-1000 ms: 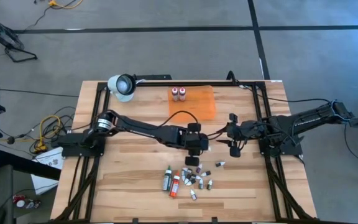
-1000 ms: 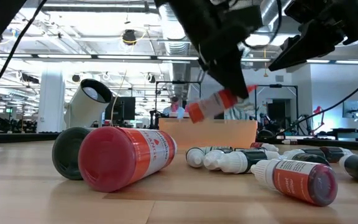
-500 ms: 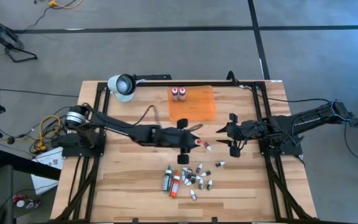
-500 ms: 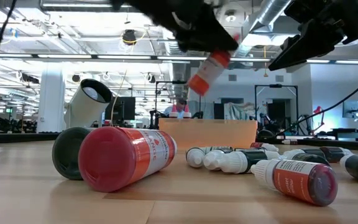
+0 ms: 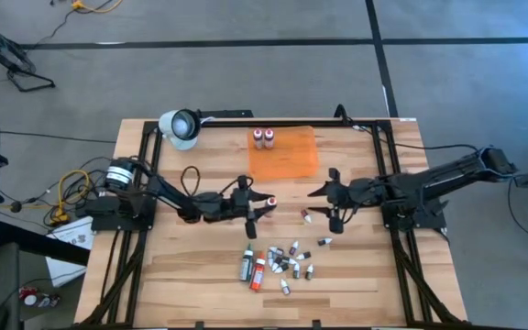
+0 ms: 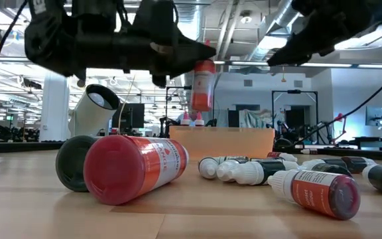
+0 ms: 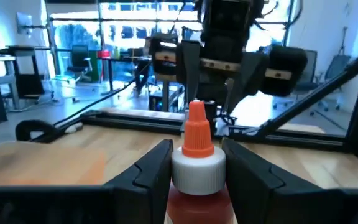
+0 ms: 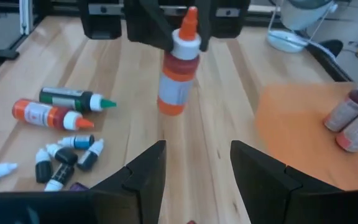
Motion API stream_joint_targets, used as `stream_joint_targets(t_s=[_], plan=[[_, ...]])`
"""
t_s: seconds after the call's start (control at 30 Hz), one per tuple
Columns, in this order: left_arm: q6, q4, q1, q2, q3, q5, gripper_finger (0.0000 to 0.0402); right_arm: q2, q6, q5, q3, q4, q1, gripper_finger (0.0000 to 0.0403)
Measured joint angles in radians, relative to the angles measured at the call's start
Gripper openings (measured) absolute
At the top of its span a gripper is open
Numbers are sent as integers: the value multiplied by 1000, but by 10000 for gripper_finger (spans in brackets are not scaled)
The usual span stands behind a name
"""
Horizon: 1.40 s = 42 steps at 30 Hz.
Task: Pick & Place food coloring
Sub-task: Put the large orange food coloring bottle into the orange bin
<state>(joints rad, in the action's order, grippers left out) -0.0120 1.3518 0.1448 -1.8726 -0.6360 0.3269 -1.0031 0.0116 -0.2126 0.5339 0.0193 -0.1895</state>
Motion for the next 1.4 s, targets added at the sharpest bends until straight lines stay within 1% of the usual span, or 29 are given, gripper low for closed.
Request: stream_joint_targets(t_s=[0.07,0.23,0.37,0.47,0.53,0.6,0.8,0.97,1.4], plan=[[-6,20,0,-53,-12,8,123,-46,14,0,1,-55,0,173],[-9,151,0,-182,-70,27,123,-127,25,1,0,-125,8,173],[-6,203,0,-248,-90,59,123,-153,21,1,0,-125,19,173],[-4,207,0,-271,-98,85,123,-156,7,1,0,-143,26,173],[-14,204,-1,-292,-102,84,123,-157,-2,1,0,-142,31,173],[-21,186,-1,-293,-107,86,123,-172,-4,1,1,-169,36,173],[-23,151,-1,-291,-114,78,127,-208,-4,3,0,-175,50,173],[-29,68,-2,-289,-114,80,134,-214,-4,3,0,-186,50,173],[-31,55,4,-288,-114,73,136,-211,-4,4,0,-188,49,173]])
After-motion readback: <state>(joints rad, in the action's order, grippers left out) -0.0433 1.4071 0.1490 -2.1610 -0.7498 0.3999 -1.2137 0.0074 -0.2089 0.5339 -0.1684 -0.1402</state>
